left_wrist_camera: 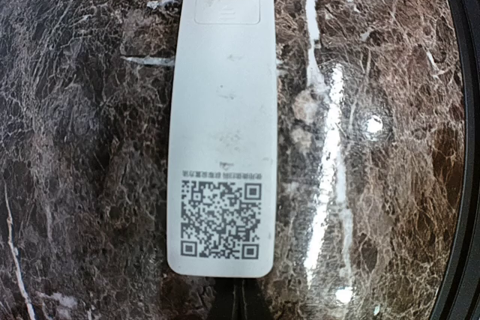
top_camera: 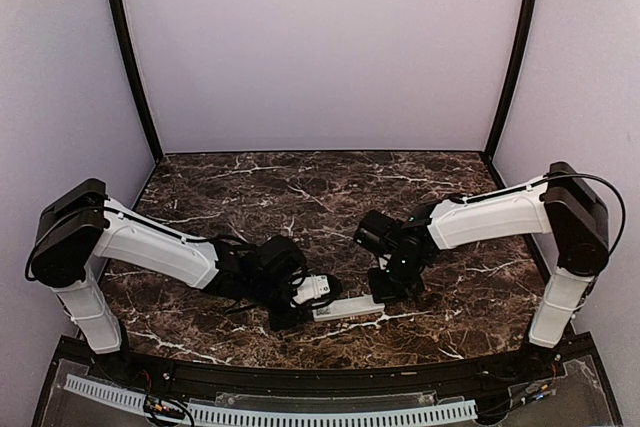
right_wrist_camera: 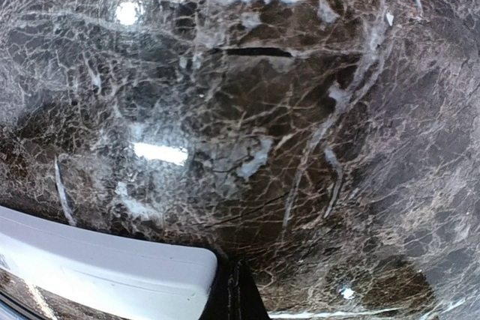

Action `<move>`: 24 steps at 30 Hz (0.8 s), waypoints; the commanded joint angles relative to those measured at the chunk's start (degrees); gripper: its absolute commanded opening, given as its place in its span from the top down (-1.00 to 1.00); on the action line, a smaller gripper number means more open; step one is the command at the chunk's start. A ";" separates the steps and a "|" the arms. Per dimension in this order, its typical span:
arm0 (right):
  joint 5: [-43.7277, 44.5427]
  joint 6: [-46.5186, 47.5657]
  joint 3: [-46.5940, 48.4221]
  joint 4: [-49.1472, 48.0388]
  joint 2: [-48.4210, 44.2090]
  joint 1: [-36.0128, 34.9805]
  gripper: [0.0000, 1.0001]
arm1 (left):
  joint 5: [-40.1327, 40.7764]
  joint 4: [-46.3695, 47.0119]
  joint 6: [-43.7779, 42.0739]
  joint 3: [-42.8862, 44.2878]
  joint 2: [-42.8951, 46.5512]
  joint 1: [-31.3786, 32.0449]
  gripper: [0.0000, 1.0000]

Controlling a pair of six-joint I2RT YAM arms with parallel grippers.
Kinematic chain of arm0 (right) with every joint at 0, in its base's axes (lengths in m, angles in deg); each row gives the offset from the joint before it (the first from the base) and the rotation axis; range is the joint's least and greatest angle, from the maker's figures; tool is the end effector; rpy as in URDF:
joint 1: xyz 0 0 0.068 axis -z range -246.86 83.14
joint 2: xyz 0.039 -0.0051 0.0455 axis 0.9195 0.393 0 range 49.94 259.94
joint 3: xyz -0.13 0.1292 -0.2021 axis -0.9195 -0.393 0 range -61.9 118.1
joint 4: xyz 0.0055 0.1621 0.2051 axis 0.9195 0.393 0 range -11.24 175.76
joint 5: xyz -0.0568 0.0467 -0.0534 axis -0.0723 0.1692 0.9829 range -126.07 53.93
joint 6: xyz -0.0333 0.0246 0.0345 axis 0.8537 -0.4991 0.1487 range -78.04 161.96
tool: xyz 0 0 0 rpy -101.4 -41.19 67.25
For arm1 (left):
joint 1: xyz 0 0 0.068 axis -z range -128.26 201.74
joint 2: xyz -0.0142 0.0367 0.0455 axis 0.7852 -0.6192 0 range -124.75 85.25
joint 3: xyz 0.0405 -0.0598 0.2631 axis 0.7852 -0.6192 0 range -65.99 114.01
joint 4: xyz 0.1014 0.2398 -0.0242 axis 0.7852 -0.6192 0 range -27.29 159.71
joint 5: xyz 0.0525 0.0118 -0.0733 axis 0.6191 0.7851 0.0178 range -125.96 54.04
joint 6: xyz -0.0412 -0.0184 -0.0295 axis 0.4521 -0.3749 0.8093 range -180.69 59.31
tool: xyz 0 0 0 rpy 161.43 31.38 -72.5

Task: Load the batteries into the remote control
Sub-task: Press the battery cover on the remote control.

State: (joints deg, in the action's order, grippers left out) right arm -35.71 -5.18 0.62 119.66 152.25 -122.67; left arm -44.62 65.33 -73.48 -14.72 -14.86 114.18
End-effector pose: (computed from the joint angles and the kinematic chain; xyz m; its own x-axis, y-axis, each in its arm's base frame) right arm 0.1804 0.2651 0.1527 -0.9831 -0.1429 -0.1147 -0.1559 0.9811 0.1144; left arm 0.1518 -0.3022 0.1409 -0.1581 0.7760 -0.6106 0.9774 0.2109 0.0149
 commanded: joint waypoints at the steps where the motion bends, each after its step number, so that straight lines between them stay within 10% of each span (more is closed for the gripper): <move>1: -4.68 -2.35 1.14 -6.01 2.93 -2.74 1.00 | -2.70 2.45 0.68 0.59 -0.80 -0.01 1.00; 24: 1.10 0.08 -4.50 0.08 -3.82 2.68 1.00 | 4.63 -8.15 -3.15 2.28 0.07 -0.46 1.00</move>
State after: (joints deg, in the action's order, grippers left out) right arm -36.04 -6.36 -2.33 117.50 149.93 -121.27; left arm -42.33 62.47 -75.23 -13.50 -14.91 113.78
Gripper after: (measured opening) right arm 0.003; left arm 0.004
